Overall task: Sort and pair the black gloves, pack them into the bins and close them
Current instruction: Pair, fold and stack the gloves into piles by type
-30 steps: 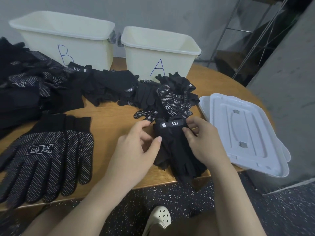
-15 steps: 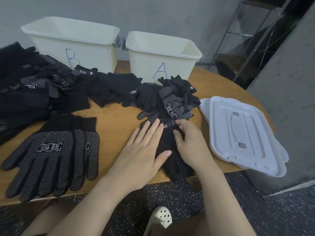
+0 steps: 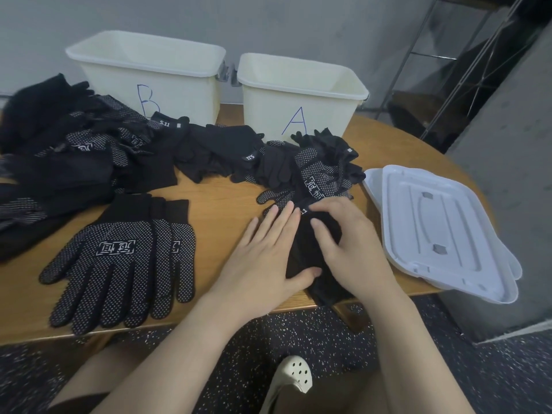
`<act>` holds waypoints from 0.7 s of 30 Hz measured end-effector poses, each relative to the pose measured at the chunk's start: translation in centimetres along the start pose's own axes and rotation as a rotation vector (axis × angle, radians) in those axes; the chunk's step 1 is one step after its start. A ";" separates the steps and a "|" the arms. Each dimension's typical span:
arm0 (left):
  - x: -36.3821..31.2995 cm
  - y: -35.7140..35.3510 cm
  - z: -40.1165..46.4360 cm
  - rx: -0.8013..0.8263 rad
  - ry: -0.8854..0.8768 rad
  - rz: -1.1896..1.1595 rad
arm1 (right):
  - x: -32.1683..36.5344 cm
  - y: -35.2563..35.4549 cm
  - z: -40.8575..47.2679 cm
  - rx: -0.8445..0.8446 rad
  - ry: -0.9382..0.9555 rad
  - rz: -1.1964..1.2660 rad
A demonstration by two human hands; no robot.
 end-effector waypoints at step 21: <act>0.4 1.7 -2.0 -0.049 -0.004 -0.023 | -2.2 -1.6 -0.7 0.201 -0.088 -0.057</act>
Point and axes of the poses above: each hand's wrist, its own z-axis towards the middle knuckle, its own y-axis out of the back of the hand, x = y × z, the point moved 9 cm from there along z, towards the middle knuckle, and after that the axes turned 6 degrees about -x, right-handed, at the moved point
